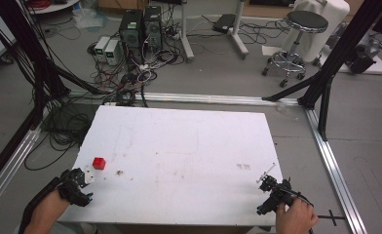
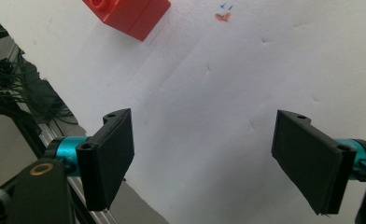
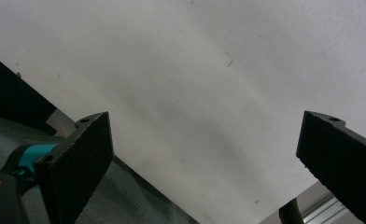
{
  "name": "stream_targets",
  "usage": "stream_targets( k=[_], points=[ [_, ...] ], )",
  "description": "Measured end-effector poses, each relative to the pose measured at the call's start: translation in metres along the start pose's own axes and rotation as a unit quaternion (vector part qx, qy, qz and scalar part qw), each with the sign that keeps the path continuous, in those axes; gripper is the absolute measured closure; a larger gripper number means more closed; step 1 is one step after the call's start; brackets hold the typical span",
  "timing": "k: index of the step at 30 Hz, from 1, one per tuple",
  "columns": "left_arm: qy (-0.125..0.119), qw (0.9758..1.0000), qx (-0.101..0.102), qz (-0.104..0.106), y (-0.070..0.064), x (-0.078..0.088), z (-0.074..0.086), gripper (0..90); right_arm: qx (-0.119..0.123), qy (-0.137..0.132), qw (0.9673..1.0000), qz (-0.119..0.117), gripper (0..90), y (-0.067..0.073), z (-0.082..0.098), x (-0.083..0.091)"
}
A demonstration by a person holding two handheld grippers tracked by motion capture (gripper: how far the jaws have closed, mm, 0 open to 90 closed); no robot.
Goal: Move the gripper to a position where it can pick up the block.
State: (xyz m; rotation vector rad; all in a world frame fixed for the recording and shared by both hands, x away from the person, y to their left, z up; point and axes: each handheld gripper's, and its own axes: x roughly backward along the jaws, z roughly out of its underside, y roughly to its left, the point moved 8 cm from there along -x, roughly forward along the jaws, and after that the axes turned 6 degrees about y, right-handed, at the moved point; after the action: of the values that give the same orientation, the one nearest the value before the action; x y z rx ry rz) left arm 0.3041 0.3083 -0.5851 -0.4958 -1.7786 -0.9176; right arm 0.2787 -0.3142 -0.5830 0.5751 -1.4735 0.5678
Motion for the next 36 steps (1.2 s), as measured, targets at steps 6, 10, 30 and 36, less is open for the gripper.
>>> stream_targets(
  k=[6,10,30,36],
  points=[
    [0.002,1.0,0.001,0.004,-0.001,0.0,0.0,21.4,-0.003,0.0,1.0,-0.001,3.1,0.001,0.0,0.0],
    [0.005,1.0,0.0,0.003,-0.001,0.0,0.001,21.3,-0.003,0.0,1.0,-0.003,3.1,0.001,0.001,0.001],
    [-0.007,0.9999,-0.011,0.004,-0.002,0.004,-0.004,21.3,0.0,-0.004,1.0,-0.006,3.1,0.002,0.001,0.001],
    [-0.015,0.9994,-0.029,0.011,0.005,0.011,-0.011,21.3,0.002,-0.003,1.0,-0.007,3.1,0.003,0.0,0.0]
  ],
)
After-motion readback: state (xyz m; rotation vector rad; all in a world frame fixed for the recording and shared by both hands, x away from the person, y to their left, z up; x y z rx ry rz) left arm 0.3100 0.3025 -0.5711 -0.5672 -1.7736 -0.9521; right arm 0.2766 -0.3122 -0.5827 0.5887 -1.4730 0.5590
